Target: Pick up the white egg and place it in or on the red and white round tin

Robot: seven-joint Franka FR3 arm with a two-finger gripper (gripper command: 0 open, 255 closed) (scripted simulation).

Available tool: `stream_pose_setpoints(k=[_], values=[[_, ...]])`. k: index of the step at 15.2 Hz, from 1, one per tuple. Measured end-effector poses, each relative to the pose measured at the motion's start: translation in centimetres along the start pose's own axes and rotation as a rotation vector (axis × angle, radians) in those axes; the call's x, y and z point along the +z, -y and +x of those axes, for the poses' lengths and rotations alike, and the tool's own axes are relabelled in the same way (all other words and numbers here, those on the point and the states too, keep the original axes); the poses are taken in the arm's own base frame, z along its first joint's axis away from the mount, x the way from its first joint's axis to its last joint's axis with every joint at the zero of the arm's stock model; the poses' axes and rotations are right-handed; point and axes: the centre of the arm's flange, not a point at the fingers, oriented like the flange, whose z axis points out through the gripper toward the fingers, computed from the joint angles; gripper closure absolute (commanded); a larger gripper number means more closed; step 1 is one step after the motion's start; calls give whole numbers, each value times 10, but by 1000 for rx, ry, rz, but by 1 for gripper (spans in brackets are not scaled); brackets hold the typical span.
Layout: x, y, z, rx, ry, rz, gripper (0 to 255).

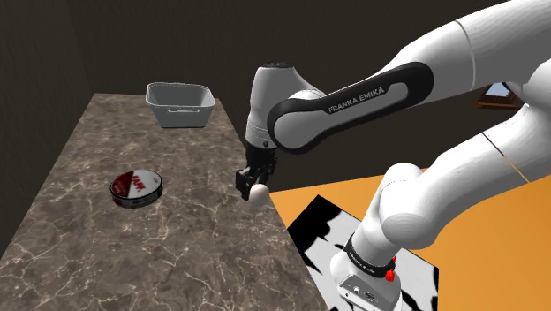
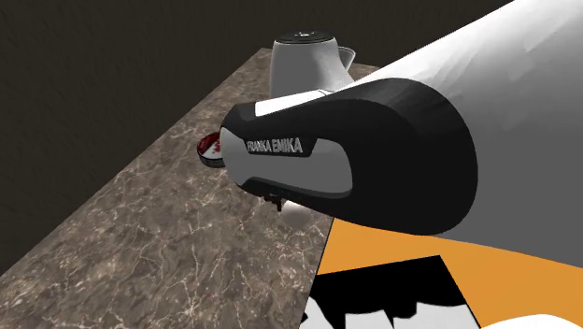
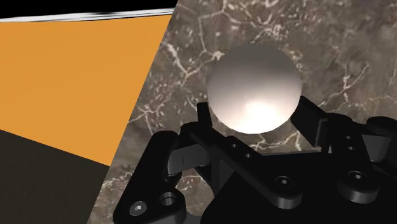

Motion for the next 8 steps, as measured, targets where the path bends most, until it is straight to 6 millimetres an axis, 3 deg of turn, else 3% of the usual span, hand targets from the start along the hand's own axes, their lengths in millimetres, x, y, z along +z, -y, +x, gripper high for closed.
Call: stream_pose_setpoints(k=[8], values=[[-42,0,-1,0,0,0,255]])
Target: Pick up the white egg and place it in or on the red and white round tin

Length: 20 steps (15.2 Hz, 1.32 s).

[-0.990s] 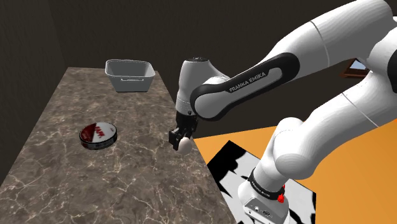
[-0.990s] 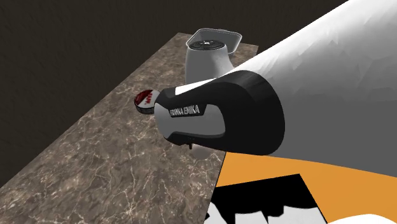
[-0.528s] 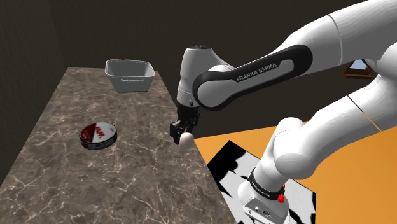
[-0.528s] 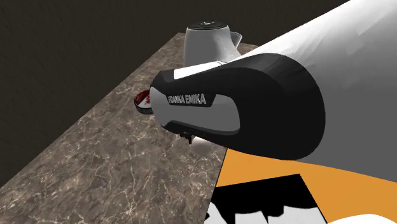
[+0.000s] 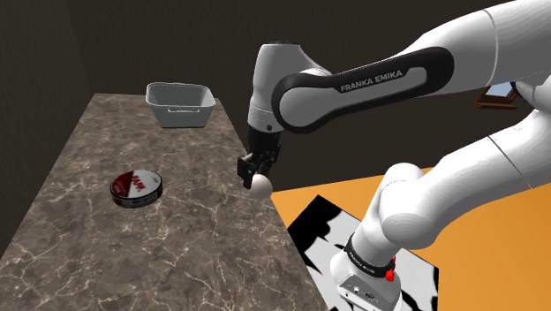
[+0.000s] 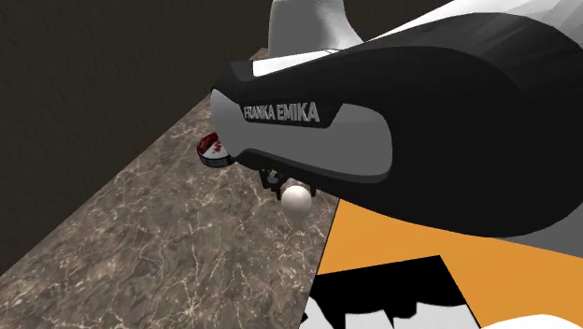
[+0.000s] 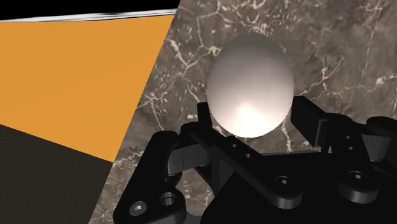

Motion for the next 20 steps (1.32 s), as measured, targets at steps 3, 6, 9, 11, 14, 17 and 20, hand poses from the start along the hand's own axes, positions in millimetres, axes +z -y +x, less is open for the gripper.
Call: stream_pose_setpoints(k=[3,6,9,11,14,17,20], values=[[-15,1,0,0,0,0,255],[-31,1,-1,0,0,0,255],[-41,6,3,0,0,0,255],[-45,17,21,0,0,-1,255],[-45,36,52,0,0,-1,255],[-47,60,87,-1,0,-1,255],[-48,83,120,-1,1,-1,255]])
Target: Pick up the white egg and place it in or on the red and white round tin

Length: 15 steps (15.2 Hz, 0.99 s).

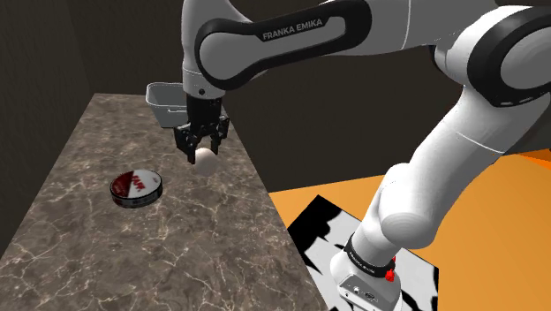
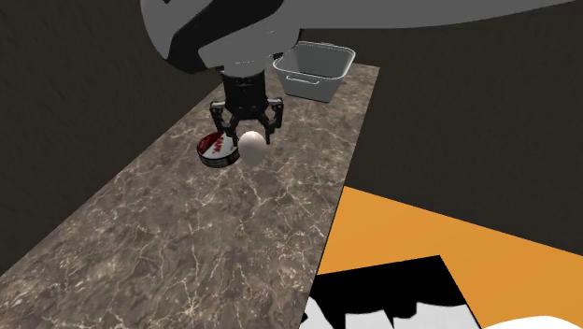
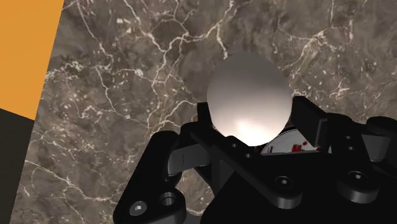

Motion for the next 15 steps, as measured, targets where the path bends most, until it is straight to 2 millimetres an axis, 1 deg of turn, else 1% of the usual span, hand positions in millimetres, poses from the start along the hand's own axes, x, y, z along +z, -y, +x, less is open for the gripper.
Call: stream_pose_setpoints(k=[6,8,9,12,13,15], values=[[1,46,66,-1,0,1,255],[0,56,86,-1,0,1,255],[-1,66,96,-1,0,1,255],[0,88,131,-1,0,1,255],[-1,99,147,-2,-1,1,255],[4,106,159,0,0,1,255]])
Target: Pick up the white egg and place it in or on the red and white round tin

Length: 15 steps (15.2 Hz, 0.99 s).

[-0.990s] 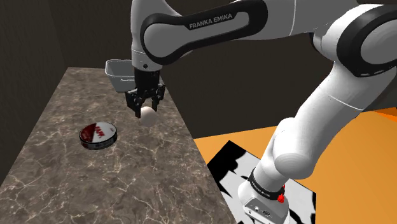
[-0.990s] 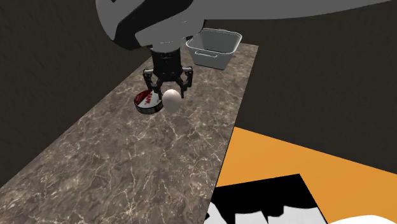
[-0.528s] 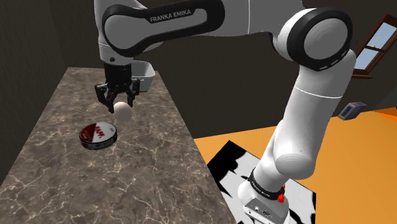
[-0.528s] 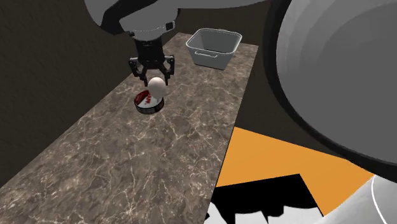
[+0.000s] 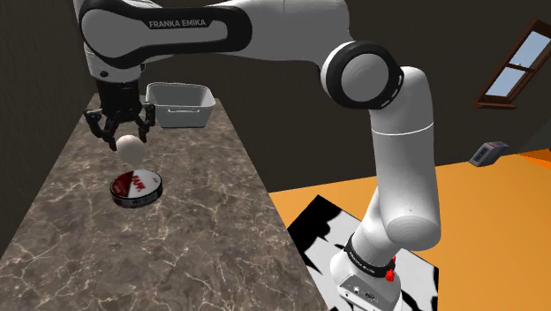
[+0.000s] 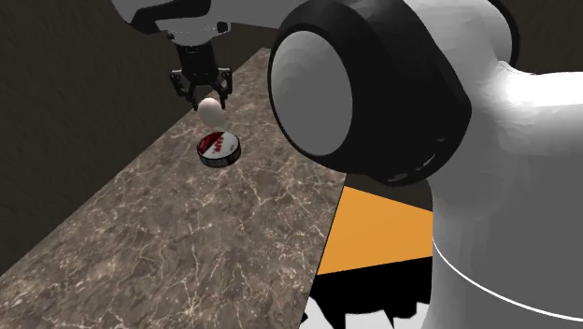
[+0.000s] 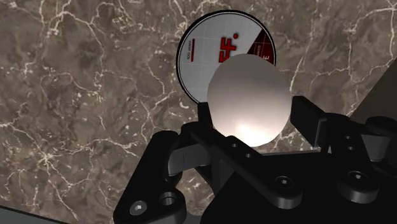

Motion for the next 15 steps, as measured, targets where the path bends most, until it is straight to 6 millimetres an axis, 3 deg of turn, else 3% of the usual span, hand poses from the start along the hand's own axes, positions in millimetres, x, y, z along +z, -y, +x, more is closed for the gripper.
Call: stream_pose_setpoints(k=[12,15], values=[[61,2,5,1,0,0,255],[68,2,5,1,0,0,255]])
